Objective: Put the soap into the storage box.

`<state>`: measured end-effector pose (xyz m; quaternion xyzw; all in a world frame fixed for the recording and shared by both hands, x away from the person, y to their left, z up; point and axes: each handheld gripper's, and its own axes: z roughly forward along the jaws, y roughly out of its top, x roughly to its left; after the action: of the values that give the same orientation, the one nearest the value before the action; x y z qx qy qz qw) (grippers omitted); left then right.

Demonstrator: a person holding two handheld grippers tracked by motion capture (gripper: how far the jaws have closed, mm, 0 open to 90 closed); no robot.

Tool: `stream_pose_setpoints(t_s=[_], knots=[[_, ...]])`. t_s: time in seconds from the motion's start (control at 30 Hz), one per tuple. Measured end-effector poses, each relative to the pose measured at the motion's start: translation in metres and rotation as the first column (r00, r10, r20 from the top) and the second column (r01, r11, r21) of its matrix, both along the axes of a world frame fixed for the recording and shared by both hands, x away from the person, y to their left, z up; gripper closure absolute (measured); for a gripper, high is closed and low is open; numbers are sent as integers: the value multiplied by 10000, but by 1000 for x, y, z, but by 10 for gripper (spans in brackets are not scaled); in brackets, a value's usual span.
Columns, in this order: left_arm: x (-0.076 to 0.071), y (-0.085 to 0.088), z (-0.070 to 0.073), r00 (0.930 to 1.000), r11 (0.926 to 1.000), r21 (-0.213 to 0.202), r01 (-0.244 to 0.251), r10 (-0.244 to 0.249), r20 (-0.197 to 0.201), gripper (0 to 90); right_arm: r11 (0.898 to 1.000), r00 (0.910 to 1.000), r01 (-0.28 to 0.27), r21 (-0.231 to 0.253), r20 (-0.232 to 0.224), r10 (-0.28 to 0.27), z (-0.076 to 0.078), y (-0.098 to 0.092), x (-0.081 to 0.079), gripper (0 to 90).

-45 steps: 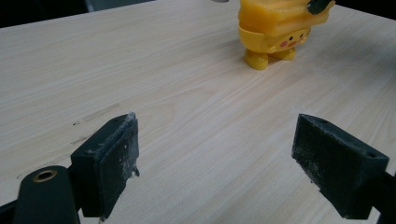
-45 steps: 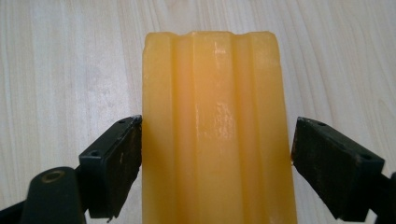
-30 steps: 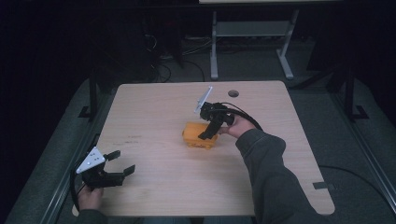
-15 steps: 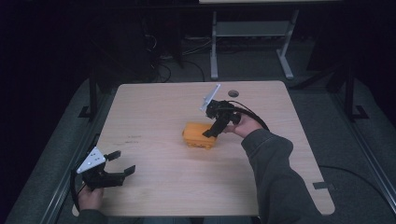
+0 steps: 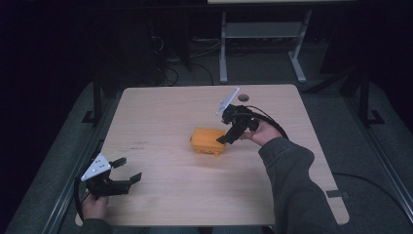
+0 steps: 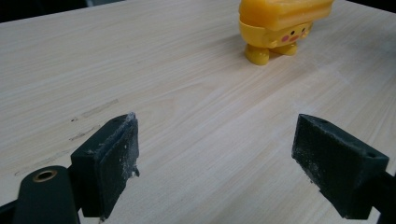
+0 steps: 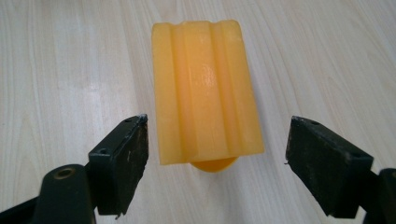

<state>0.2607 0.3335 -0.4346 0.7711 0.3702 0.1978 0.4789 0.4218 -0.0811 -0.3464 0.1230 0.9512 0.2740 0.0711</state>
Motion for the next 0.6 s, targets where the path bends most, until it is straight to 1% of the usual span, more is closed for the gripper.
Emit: stream_pose_setpoints(t_s=[0.1,0.4,0.43,0.5,0.6], knots=[[0,0,0,10000,10000,-10,-13,13,16,143,10000,10000,68,-71,-17,-68,-1,-5,-1,208],[1,0,-1,10000,10000,62,11,-10,-27,143,9992,9991,396,58,-132,-396,-3,-21,-6,205],[1,0,-1,10000,10000,56,-7,7,-23,143,9991,9989,427,-15,-179,-427,-3,-22,-6,203],[1,0,-1,10000,10000,64,-28,28,-26,143,9990,9989,446,-26,-130,-446,-2,-25,-8,203],[1,0,-1,10000,10000,68,-36,36,-22,143,9986,9985,528,104,-136,-527,-1,-30,-10,205]])
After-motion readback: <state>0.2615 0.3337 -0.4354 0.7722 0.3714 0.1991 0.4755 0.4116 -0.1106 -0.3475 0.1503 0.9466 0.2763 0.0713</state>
